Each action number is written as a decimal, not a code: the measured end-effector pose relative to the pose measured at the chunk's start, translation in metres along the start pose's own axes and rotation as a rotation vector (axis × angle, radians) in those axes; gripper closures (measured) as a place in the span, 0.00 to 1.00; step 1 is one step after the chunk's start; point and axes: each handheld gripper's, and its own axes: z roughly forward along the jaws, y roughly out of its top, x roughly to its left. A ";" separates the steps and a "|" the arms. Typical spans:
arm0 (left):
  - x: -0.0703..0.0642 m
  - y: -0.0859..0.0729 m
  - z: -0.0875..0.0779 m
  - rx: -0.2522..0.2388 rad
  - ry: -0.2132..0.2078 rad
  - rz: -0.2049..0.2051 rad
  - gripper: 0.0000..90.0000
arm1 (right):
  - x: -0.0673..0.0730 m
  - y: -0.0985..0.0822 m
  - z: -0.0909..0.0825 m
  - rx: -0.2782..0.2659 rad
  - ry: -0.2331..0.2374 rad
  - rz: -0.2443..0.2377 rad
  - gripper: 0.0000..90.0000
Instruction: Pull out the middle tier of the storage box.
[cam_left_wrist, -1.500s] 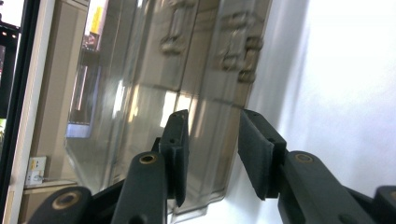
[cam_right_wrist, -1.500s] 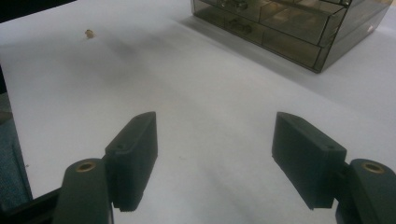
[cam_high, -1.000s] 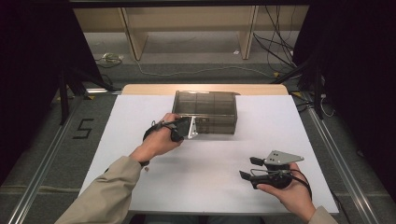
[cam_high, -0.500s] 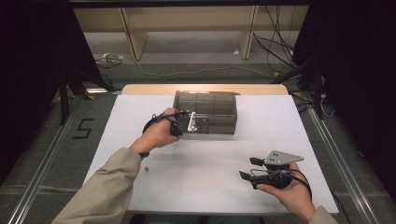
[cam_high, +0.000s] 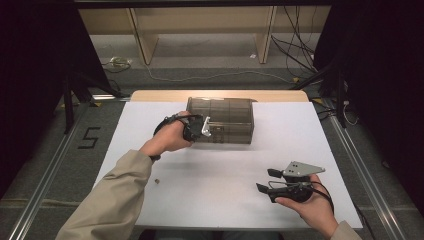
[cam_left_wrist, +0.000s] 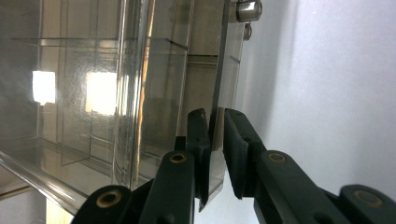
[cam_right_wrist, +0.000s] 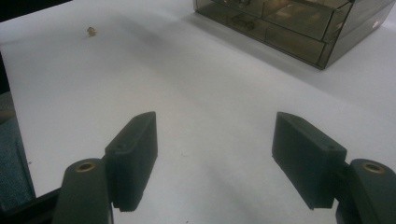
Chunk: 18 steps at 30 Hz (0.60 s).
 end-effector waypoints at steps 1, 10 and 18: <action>0.001 0.000 0.000 0.000 -0.004 0.001 0.90 | 0.000 0.000 0.000 0.001 0.001 0.001 0.36; 0.001 0.001 -0.001 0.006 -0.025 0.011 0.90 | 0.000 0.000 0.000 0.000 -0.001 0.000 0.36; -0.001 0.002 -0.002 0.017 -0.041 0.040 0.90 | 0.000 0.000 0.000 0.000 -0.001 0.001 0.36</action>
